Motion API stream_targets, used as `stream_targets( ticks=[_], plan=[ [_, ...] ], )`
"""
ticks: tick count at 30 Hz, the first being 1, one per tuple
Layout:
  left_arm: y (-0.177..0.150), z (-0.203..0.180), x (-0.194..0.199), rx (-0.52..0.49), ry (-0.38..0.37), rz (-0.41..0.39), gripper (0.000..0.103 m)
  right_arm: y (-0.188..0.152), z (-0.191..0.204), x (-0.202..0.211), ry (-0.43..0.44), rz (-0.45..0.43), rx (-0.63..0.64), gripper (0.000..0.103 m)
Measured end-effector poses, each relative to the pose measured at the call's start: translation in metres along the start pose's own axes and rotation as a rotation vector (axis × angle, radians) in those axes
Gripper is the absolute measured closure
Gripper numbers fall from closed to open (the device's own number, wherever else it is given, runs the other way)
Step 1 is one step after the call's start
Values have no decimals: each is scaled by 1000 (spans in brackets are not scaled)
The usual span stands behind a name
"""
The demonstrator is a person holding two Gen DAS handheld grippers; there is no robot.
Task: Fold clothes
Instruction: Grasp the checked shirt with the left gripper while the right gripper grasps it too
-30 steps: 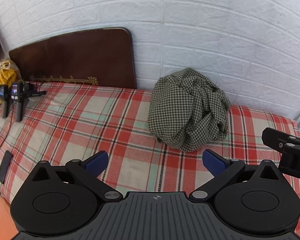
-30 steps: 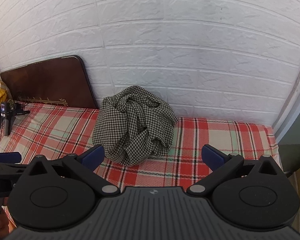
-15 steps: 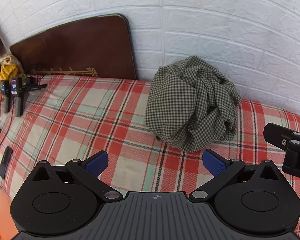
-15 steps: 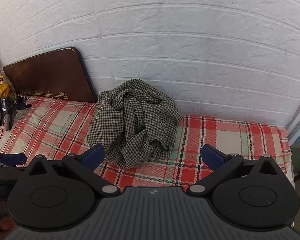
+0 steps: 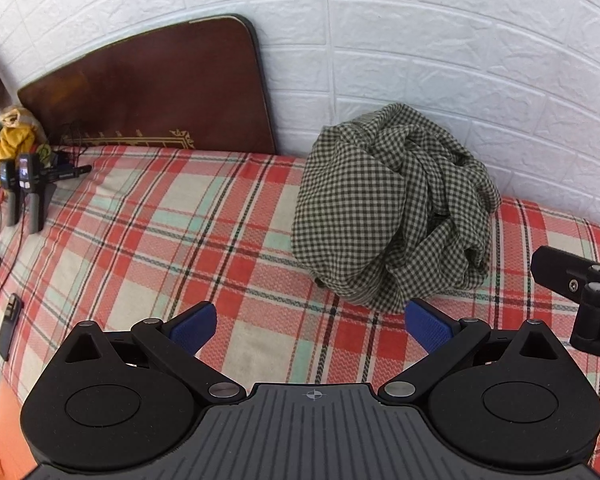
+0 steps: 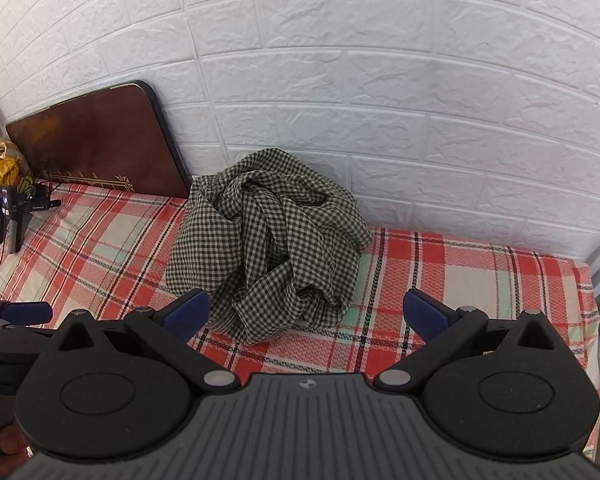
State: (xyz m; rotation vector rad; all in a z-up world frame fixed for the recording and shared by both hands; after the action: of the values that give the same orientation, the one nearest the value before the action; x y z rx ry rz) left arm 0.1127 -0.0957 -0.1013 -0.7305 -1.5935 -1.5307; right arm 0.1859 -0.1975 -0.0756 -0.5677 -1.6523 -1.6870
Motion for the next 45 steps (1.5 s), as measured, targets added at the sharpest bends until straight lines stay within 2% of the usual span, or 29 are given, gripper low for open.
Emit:
stream_targets(
  ticks=[5, 8, 13, 17, 22, 26, 27, 29, 30, 31, 32, 33, 34, 37, 45],
  plan=[
    [5, -3, -17, -22, -30, -18, 0, 4, -7, -15, 42, -80, -32, 0],
    [11, -2, -30, -24, -49, -26, 0, 5, -10, -28, 20, -119, -52, 0],
    [23, -7, -62, -49, -80, -33, 0, 12, -8, -66, 9, -77, -18, 3],
    [35, -10, -93, -66, -133, 0, 4, 13, -4, -100, -30, -38, 18, 4],
    [45, -8, -121, -68, -226, 64, 13, 8, -2, -135, -84, 34, 13, 22],
    [47, -12, -136, -102, -284, 76, 18, 5, -2, -151, -111, 64, -23, 27],
    [48, -14, -141, -116, -288, 81, 22, 5, -1, -155, -115, 67, -27, 28],
    [50, -16, -152, -131, -301, 106, 38, 4, 0, -163, -116, 74, -29, 31],
    [50, -17, -157, -133, -306, 126, 64, 4, 1, -167, -113, 80, -31, 37],
    [50, -16, -162, -131, -315, 147, 84, 4, 1, -170, -106, 89, -39, 47],
    [50, -15, -164, -126, -324, 164, 89, 3, 2, -170, -96, 101, -53, 55],
    [49, -14, -165, -123, -326, 172, 96, 2, 2, -171, -86, 112, -67, 77],
    [49, -12, -164, -121, -328, 170, 101, 1, 2, -172, -76, 124, -80, 89],
    [48, -3, -151, -107, -353, 148, 103, 2, 5, -158, -74, 98, -120, 95],
    [53, 35, -97, -27, -391, 31, 103, 18, 30, -79, -44, -43, -137, 97]
  ],
)
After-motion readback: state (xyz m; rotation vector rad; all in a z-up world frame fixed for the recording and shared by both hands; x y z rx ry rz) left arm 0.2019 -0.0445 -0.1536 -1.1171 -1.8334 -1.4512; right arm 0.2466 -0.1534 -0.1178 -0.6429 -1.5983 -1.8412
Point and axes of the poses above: each gripper's, at about its wrist camera, not at the fingertips, and x roughly against the way its jaws point, z to its left, y to its top, the point moved 2 cm from there along -x, roughly the way its jaws point, and after that the axes turned 5 degrees about x, right-handed, at the moved point
